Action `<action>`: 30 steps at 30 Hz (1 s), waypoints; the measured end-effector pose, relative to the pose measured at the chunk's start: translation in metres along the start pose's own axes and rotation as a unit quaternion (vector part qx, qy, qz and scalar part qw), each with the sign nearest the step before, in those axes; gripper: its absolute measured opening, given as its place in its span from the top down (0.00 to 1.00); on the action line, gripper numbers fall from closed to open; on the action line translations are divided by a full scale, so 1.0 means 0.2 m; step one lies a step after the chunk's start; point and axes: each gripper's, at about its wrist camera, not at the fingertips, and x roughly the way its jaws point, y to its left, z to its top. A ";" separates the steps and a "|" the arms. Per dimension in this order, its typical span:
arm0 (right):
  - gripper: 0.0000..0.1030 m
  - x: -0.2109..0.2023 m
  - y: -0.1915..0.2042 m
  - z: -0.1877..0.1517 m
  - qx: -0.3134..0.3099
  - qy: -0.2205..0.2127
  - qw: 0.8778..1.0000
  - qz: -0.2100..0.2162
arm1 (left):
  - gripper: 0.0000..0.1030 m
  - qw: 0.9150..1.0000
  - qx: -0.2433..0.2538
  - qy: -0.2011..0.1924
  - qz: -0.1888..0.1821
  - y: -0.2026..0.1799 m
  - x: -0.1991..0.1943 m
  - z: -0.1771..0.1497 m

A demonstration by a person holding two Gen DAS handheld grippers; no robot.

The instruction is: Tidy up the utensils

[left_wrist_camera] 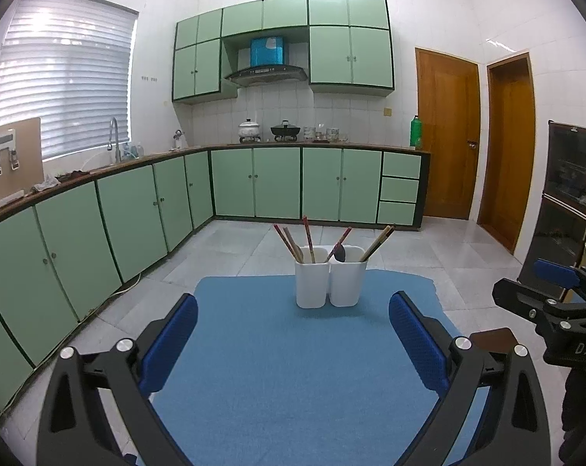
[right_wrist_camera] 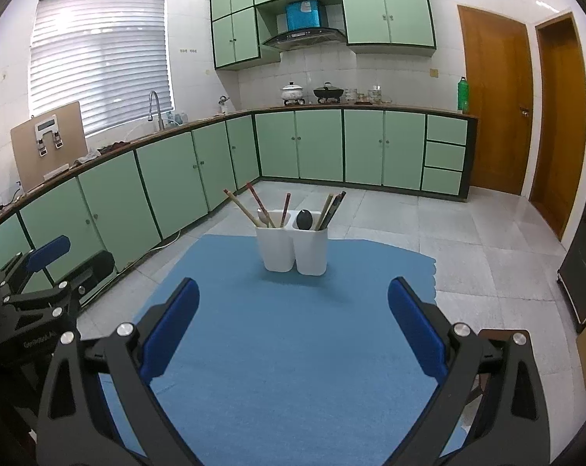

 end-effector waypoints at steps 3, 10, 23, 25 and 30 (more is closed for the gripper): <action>0.08 0.00 0.00 0.00 -0.001 -0.001 1.000 0.000 | 0.06 1.000 0.002 -0.002 0.000 -0.01 -0.01 -0.01; 0.08 -0.01 0.02 0.01 -0.005 -0.003 1.000 -0.002 | 0.06 1.000 0.005 -0.003 -0.001 -0.02 -0.02 -0.02; 0.08 -0.02 0.05 0.00 -0.007 -0.008 1.000 0.000 | 0.06 1.000 0.005 -0.009 0.000 -0.02 -0.04 -0.02; 0.08 -0.02 0.05 0.00 -0.007 -0.009 1.000 0.001 | 0.06 1.000 0.005 -0.010 0.001 -0.02 -0.05 -0.02; 0.08 -0.02 0.06 0.00 -0.008 -0.009 1.000 0.001 | 0.06 1.000 0.004 -0.010 0.000 -0.02 -0.06 -0.02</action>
